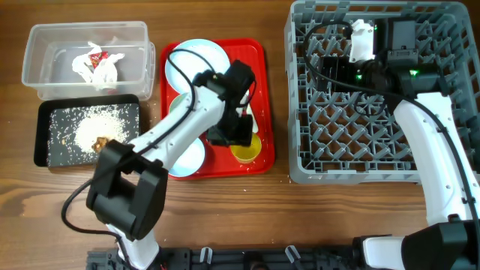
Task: Sort waste into correct bins and load items into the dishwasher rack
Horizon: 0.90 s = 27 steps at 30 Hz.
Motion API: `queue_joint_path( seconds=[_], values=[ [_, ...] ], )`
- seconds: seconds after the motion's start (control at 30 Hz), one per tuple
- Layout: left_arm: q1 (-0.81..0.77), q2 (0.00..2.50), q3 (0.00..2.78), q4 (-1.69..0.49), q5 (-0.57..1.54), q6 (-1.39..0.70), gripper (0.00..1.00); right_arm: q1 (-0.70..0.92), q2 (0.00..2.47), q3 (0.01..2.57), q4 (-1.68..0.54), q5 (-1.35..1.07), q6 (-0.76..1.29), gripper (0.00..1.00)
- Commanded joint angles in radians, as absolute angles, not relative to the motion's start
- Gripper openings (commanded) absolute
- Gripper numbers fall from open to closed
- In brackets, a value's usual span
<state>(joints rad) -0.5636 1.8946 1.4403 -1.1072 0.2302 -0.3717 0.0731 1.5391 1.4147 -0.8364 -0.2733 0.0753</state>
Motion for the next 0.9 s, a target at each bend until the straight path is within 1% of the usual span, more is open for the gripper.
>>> queue_joint_path(
  seconds=[0.0,0.07,0.1,0.13,0.23,0.27,0.3,0.37,0.43,0.47,0.5,0.57,0.67,0.77,0.87],
  values=[
    [-0.563,1.895,1.328,-1.000,0.134,-0.484,0.41,0.075,1.552,1.418,-0.836,-0.287,0.081,1.00],
    [-0.563,1.895,1.319,-0.966,0.121,-0.484,0.34,0.075,1.552,1.418,-0.836,-0.287,0.081,1.00],
    [-0.563,1.895,1.319,-0.957,0.121,-0.484,0.14,0.075,1.552,1.418,-0.836,-0.287,0.081,1.00],
    [-0.563,1.894,1.321,-0.957,0.122,-0.484,0.04,0.075,1.552,1.418,-0.836,-0.287,0.081,1.00],
    [-0.551,1.870,1.413,-1.048,0.123,-0.466,0.04,0.075,1.552,1.418,-0.835,-0.294,0.082,1.00],
    [-0.535,1.850,1.470,-1.090,0.144,-0.424,0.04,0.075,1.552,1.418,-0.835,-0.314,0.082,1.00],
    [-0.509,1.821,1.530,-1.118,0.208,-0.370,0.04,0.075,1.552,1.418,-0.838,-0.371,0.080,1.00],
    [-0.416,1.747,1.596,-1.080,0.467,-0.258,0.04,0.075,1.552,1.418,-0.825,-0.540,0.041,1.00],
    [-0.287,1.700,1.597,-0.990,0.854,-0.154,0.04,0.075,1.552,1.418,-0.783,-0.776,-0.003,1.00],
    [-0.235,1.700,1.597,-0.971,1.010,-0.126,0.04,0.075,1.552,1.418,-0.740,-0.888,-0.005,1.00],
    [-0.193,1.704,1.597,-0.962,1.139,-0.083,0.04,0.075,1.552,1.418,-0.673,-1.014,-0.005,1.00],
    [-0.149,1.706,1.597,-0.941,1.312,-0.025,0.04,0.075,1.552,1.418,-0.547,-1.190,-0.005,1.00],
    [-0.152,1.706,1.597,-0.919,1.370,-0.026,0.04,0.078,1.552,1.418,-0.377,-1.422,-0.004,1.00],
    [-0.155,1.706,1.597,-0.878,1.430,-0.030,0.04,0.110,1.552,1.418,-0.354,-1.442,-0.027,1.00],
    [-0.155,1.706,1.597,-0.874,1.432,-0.033,0.04,0.165,1.553,1.418,-0.344,-1.438,-0.039,1.00]
  ],
)
